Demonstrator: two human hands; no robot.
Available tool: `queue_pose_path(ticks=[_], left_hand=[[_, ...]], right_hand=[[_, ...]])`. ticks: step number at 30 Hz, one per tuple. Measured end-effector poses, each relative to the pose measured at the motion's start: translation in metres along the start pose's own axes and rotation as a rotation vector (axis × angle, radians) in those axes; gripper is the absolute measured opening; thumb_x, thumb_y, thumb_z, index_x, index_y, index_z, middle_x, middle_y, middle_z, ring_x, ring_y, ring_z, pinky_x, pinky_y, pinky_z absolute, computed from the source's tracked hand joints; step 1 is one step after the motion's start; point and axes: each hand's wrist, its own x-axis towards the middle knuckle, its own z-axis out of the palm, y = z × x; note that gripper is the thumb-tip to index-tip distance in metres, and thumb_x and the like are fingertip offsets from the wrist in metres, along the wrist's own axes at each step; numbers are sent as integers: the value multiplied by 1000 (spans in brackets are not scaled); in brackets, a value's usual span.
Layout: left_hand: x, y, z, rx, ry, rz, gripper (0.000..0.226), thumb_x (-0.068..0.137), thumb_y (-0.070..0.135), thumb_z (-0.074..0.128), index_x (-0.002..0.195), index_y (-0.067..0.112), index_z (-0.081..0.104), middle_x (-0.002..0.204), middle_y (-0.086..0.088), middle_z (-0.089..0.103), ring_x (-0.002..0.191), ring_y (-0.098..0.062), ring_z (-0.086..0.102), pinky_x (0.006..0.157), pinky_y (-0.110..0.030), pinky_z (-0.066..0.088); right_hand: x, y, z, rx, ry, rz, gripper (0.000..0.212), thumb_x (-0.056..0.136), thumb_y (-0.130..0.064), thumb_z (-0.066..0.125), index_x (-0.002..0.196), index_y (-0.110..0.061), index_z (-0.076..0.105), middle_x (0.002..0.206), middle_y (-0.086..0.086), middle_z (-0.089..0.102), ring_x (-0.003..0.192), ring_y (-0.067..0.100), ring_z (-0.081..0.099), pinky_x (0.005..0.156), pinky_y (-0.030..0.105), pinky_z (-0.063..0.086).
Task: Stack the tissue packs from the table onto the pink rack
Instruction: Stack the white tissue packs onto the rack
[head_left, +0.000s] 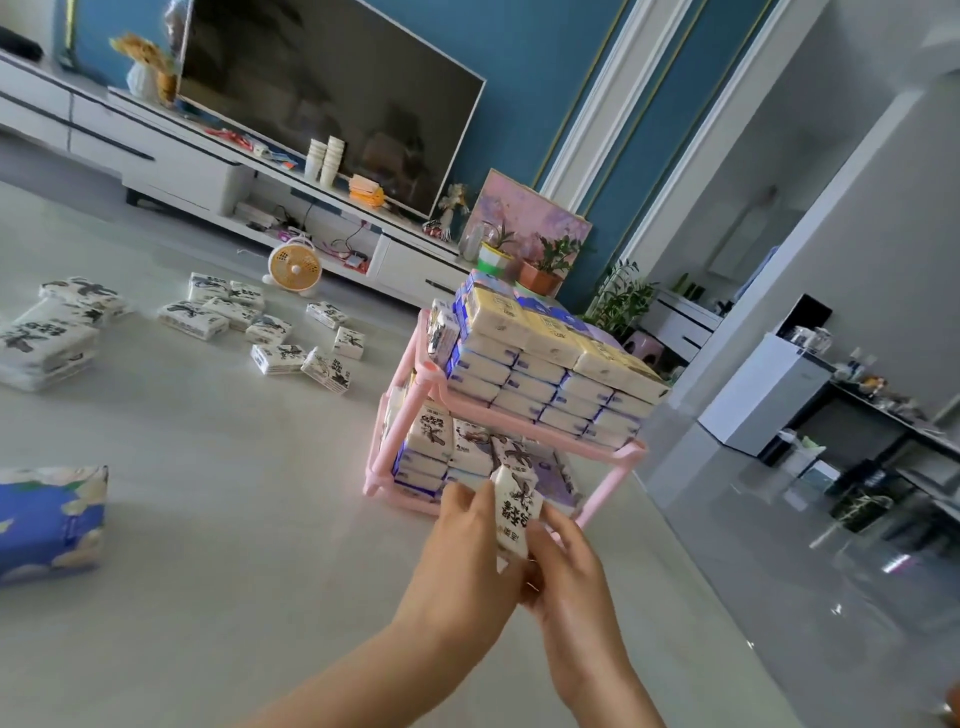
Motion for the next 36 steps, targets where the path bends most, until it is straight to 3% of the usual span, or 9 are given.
queue_pose_path(ticks=[8,11,14,18,22,26,30,32,36], left_hand=[[18,-3,12,447,3,154,37,90,37,50,122,19,53,120,2,49,116,-19,42,94,-28,39],[30,-5,13,663,-40,313,46,67,44,59,103,17,69,109,-10,64,106,-31,51,90,-38,40],[35,-12,13,834,-149,276,58,88,48,49,136,16,44,153,-22,17,141,-35,13,115,-44,5],[42,-21,18,884,-116,288,60,98,44,29,148,17,12,152,-14,-25,139,-30,-25,104,-41,-24],[45,-33,32,875,-122,299,70,68,56,69,122,13,60,145,-23,36,136,-37,23,113,-49,15],[42,-45,46,868,-152,372,65,53,56,78,101,12,73,121,-12,63,124,-32,37,104,-48,24],[40,-47,49,984,-209,393,66,96,47,34,148,9,18,156,-11,0,139,-32,-22,103,-48,-24],[40,-47,51,1006,-162,413,64,97,45,32,148,10,15,156,-13,-4,129,-30,-33,97,-46,-30],[45,-51,54,955,-126,350,69,67,58,69,119,14,65,136,-13,51,136,-33,32,110,-51,12]], right_hand=[[22,5,-24,231,259,5,11,91,-1,52,100,-2,58,70,12,58,51,14,48,43,18,43],[51,6,-36,302,389,21,9,92,0,51,101,1,53,68,10,48,38,4,46,40,13,43],[74,9,-37,296,439,52,7,93,1,50,88,-1,55,63,8,42,30,1,40,36,12,39],[91,15,-35,332,475,77,12,90,3,53,101,2,58,66,8,46,35,3,45,36,11,41],[97,22,-36,315,471,26,17,90,2,55,106,6,58,77,8,56,62,15,53,48,11,51],[89,41,-41,-202,583,-198,24,89,1,53,110,-1,62,99,10,64,82,20,59,69,23,49],[81,58,-45,-891,408,-623,34,91,-6,51,124,-4,56,133,9,52,123,24,48,98,27,39],[85,61,-47,-1025,271,-593,43,94,-14,47,136,-7,45,145,4,41,136,21,34,109,31,30],[92,61,-49,-1060,182,-564,48,96,-21,42,142,-10,35,151,1,31,142,15,23,113,27,21]])
